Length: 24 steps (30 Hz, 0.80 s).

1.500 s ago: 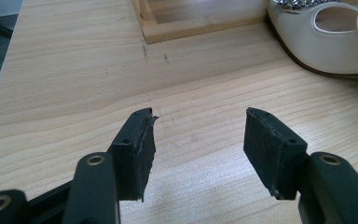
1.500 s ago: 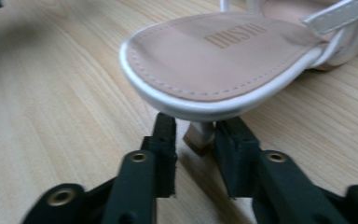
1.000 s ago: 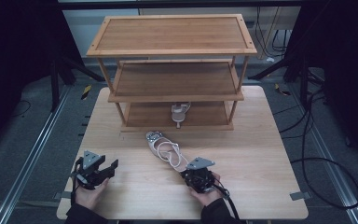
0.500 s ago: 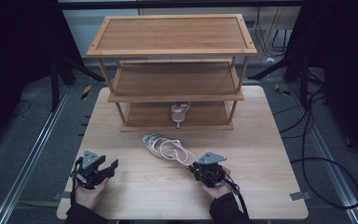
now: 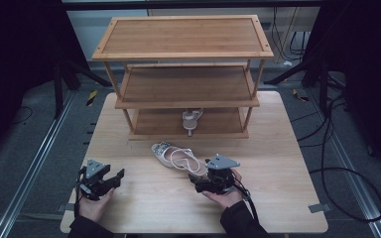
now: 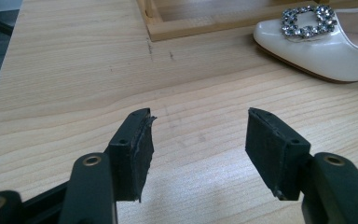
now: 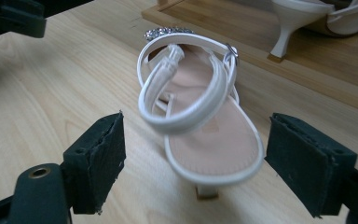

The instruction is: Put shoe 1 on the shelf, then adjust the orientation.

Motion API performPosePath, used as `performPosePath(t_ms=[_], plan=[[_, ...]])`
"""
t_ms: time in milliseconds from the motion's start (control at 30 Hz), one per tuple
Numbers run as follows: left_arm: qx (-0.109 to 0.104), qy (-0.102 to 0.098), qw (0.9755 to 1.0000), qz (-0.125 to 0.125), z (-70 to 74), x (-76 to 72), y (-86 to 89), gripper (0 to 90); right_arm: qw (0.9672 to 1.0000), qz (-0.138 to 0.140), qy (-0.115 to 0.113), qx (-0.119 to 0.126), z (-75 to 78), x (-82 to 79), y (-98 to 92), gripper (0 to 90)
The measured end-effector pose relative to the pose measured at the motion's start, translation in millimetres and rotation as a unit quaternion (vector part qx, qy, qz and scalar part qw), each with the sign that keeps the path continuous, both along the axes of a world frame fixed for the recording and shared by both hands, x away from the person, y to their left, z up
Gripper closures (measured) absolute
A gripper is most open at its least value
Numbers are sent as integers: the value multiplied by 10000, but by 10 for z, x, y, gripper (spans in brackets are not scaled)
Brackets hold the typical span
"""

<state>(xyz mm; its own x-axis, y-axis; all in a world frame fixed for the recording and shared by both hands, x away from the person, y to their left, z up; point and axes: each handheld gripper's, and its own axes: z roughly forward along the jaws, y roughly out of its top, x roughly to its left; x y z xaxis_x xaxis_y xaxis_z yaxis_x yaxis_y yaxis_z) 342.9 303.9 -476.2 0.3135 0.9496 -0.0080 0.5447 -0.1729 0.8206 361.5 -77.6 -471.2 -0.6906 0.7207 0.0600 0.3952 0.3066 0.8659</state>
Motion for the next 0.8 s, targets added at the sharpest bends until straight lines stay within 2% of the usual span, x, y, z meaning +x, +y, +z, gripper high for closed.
performPosePath(t_ms=[200, 467, 667, 800], plan=[[-1, 26, 10000, 6, -6, 10, 16, 400, 9999, -9, 86, -117, -45, 141, 174, 173], [-9, 35, 10000, 6, -7, 19, 19, 400, 9992, -29, 214, -334, -203, 297, 313, 179], [15, 53, 10000, -18, -8, 23, 7, 405, 9992, -4, 295, -283, -221, 391, 341, 216], [9, 61, 10000, -17, -9, 24, 4, 406, 9986, 89, 360, -390, -215, 415, 353, 227]])
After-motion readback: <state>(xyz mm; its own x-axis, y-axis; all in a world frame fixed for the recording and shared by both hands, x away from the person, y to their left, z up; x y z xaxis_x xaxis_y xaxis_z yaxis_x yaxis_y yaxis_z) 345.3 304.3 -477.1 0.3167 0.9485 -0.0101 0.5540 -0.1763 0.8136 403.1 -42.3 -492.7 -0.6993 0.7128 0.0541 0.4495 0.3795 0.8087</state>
